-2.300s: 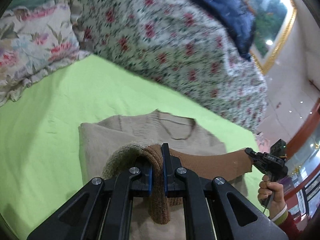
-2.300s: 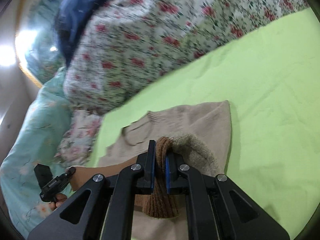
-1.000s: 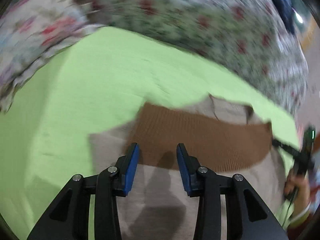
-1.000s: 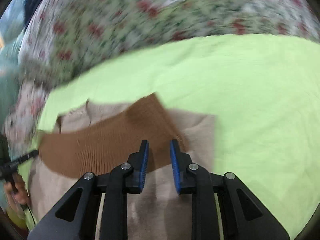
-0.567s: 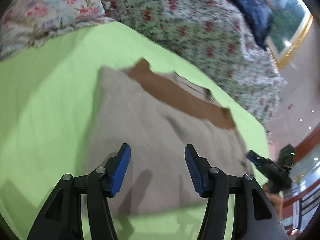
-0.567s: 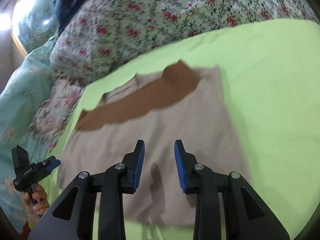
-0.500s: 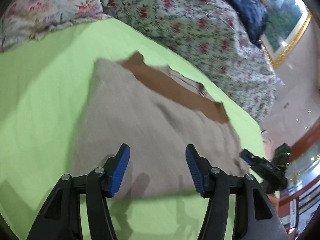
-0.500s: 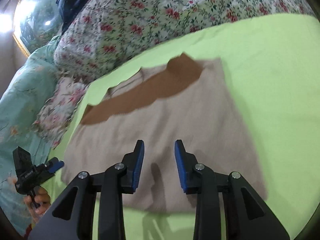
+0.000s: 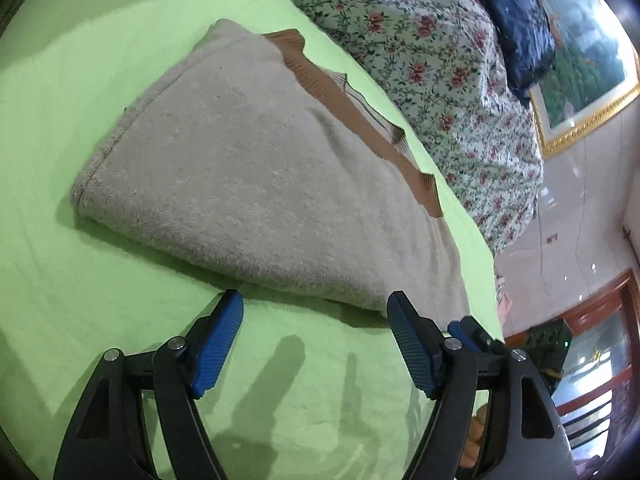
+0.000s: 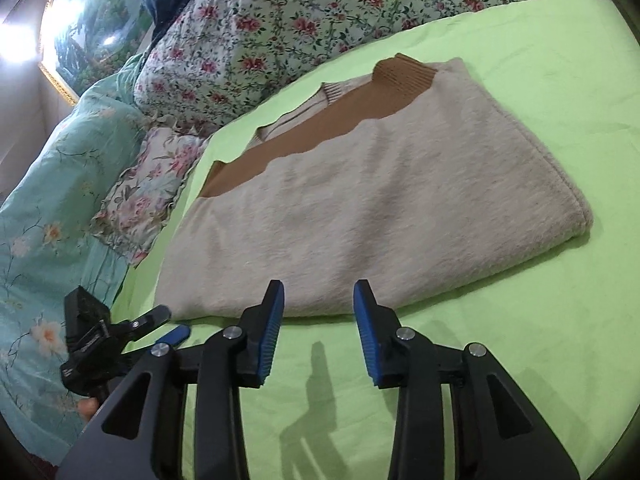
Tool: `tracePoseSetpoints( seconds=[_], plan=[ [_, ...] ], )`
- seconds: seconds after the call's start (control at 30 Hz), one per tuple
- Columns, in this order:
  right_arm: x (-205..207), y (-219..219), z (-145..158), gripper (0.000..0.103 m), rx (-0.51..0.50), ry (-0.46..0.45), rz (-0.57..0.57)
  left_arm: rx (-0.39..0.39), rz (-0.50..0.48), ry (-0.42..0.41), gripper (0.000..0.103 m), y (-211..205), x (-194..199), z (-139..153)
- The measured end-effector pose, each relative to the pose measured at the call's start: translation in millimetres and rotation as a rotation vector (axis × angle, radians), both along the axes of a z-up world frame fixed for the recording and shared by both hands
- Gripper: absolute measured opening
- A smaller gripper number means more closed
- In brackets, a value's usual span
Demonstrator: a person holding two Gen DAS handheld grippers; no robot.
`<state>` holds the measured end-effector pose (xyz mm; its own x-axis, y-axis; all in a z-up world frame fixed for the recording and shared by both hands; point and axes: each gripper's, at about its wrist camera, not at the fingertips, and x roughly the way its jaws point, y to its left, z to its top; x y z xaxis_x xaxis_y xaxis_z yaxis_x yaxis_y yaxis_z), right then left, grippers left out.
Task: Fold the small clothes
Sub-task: 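Grasp the folded sweater edge with the left gripper while the right gripper grasps it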
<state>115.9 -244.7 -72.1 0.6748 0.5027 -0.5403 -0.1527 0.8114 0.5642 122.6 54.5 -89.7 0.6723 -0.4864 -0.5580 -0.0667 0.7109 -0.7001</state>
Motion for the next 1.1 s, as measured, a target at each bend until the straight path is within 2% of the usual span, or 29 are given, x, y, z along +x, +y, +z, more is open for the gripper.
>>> tracePoseSetpoints(
  seconds=[0.2, 0.4, 0.47, 0.53, 0.57, 0.63, 0.7, 0.8, 0.87, 1.0, 1.1],
  plan=[
    [-1, 4, 5, 0.039, 0.021, -0.007, 0.012, -0.065, 0.085, -0.002, 0.082, 9, 6, -3],
    [0, 5, 7, 0.039, 0.023, -0.01, 0.016, -0.041, 0.191, -0.022, 0.079, 33, 25, -1],
    [2, 3, 6, 0.039, 0.023, -0.007, 0.009, -0.014, 0.245, -0.016, 0.068, 43, 31, -1],
    [6, 0, 6, 0.039, 0.027, -0.005, 0.006, 0.009, 0.284, 0.0, 0.04, 53, 40, -4],
    [8, -2, 5, 0.039, 0.028, -0.002, 0.006, 0.009, 0.285, 0.003, 0.036, 57, 42, -6],
    [13, -5, 7, 0.039, 0.02, -0.002, 0.004, -0.002, 0.283, 0.004, 0.018, 63, 49, -8],
    [19, -11, 12, 0.039, 0.018, -0.012, 0.0, 0.024, 0.273, -0.006, 0.014, 63, 51, -1],
    [32, -29, 22, 0.039, 0.021, -0.026, -0.014, 0.121, 0.246, -0.06, 0.012, 47, 48, 24],
    [43, -40, 28, 0.039, 0.015, -0.024, -0.019, 0.152, 0.214, -0.105, 0.012, 34, 46, 41],
    [72, -54, 39, 0.039, 0.041, -0.012, 0.019, 0.245, 0.091, -0.217, 0.01, -16, 51, 83],
    [97, -54, 46, 0.039, 0.096, 0.005, 0.086, 0.307, 0.0, -0.265, 0.008, -57, 61, 101]
  ],
)
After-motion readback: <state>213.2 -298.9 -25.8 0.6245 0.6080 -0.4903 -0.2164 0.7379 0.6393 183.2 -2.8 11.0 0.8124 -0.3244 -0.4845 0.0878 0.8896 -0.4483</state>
